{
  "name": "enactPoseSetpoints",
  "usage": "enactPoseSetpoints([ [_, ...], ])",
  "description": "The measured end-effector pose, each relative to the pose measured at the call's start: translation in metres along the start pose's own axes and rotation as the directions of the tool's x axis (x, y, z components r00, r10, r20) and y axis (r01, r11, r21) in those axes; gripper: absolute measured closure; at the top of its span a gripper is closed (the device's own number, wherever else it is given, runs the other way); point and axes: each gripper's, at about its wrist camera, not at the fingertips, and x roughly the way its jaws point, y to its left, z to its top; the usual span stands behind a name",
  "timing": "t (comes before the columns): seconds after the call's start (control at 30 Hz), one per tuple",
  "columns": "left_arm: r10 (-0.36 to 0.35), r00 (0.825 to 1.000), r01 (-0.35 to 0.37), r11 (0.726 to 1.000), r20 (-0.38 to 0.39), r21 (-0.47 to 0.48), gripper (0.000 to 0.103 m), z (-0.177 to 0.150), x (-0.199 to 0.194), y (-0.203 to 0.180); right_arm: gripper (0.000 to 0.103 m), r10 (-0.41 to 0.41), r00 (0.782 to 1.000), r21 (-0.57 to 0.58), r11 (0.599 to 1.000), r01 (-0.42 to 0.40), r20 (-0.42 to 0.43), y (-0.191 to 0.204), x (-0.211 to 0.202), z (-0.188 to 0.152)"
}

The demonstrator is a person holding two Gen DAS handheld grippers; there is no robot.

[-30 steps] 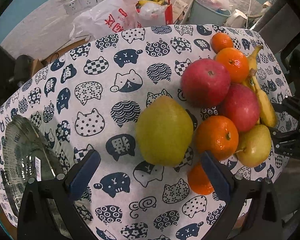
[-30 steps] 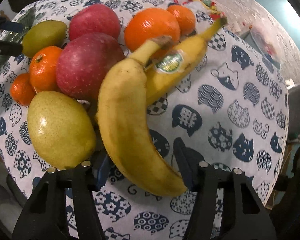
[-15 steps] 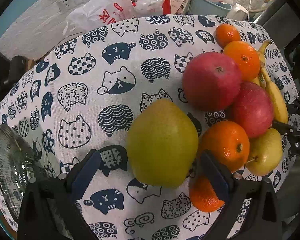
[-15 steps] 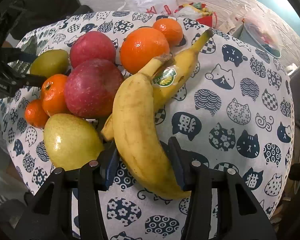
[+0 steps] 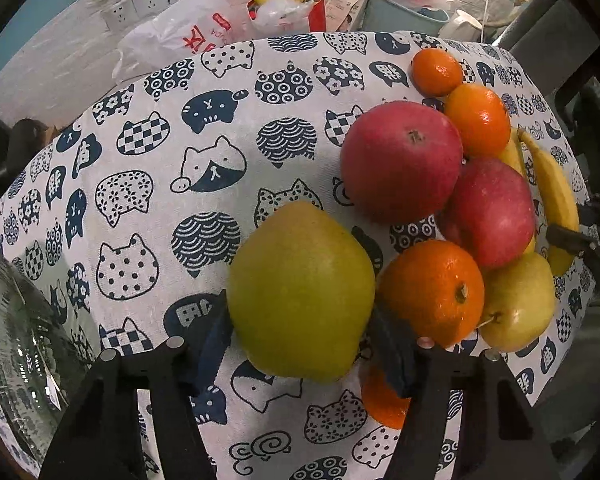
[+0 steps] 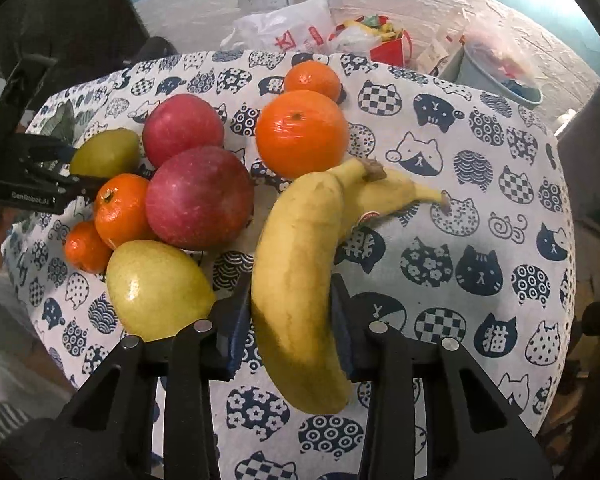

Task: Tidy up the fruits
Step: 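Close the left tool on the pear while the right tool grasps and lifts the banana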

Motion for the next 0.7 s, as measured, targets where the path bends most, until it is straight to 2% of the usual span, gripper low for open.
enactPoseSetpoints([
  [0.07,0.004,1.000,-0.004,1.000,0.001,0.001,0.037,-0.011,-0.008,0.000,0.067,0.006,1.000,0.007,1.000,-0.006,0.011,0.001,-0.003,0.000],
  [0.33,0.013,0.999,-0.013,1.000,0.050,0.001,0.037,-0.019,-0.029,-0.001,0.068,0.039,0.997,0.024,0.999,-0.041,0.064,0.008,-0.023,0.003],
  [0.7,0.025,0.988,-0.026,1.000,0.154,0.008,0.037,-0.030,-0.077,-0.001,0.068,0.047,0.990,-0.030,0.999,-0.043,0.130,0.037,-0.048,0.017],
])
